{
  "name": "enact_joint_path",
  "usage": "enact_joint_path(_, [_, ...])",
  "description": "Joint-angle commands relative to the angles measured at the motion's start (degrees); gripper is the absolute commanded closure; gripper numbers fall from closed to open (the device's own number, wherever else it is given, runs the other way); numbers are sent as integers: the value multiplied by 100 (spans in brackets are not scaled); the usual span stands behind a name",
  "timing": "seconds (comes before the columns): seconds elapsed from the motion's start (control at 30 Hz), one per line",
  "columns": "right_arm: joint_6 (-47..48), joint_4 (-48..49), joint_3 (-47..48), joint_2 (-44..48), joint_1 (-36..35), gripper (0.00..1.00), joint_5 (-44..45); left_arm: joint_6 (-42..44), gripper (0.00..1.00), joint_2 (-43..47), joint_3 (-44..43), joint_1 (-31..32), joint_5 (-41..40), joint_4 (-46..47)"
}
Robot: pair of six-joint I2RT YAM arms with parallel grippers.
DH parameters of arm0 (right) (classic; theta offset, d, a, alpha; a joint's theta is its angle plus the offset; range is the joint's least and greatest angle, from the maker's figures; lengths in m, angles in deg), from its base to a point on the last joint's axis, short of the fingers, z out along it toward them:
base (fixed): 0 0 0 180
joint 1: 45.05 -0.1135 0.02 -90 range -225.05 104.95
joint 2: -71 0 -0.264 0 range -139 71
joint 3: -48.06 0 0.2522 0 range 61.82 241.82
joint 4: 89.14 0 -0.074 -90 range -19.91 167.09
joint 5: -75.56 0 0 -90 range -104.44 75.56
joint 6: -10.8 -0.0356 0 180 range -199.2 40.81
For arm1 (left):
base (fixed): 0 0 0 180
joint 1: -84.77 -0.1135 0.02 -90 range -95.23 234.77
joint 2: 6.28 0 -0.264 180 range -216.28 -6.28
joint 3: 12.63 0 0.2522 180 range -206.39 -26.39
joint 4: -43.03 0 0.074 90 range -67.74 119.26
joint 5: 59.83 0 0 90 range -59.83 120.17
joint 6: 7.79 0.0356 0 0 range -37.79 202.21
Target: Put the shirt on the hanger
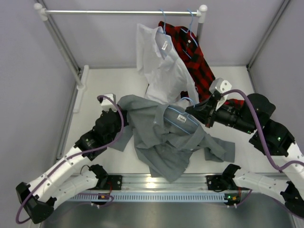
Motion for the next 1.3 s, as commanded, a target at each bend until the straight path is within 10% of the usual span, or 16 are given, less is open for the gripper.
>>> enact_joint_path(0.0, [-134, 774, -11, -131, 88, 100, -232, -165, 100, 59, -169, -32, -281, -67])
enact_joint_path(0.07, [-134, 827, 59, -289, 88, 100, -329, -112, 83, 181, -177, -32, -115, -31])
enact_joint_path(0.13, [-354, 915, 138, -412, 80, 100, -408, 36, 17, 392, -273, -32, 9, -49])
enact_joint_path(0.17, [-441, 950, 225, -544, 88, 100, -478, 81, 2, 489, -352, -32, 44, -92])
enact_joint_path(0.6, [-758, 1065, 2360, -2292, -860, 100, 435, 784, 2, 1429, -2847, -32, 774, -2948])
enact_joint_path(0.93, [-917, 976, 7017, -5156, -1072, 100, 1347, 1497, 2, 2449, -2438, -32, 310, -3195])
enact_joint_path(1.27, [-284, 2654, 5737, -5607, -1098, 100, 2755, 1022, 2, 3679, -933, -32, -413, -2879])
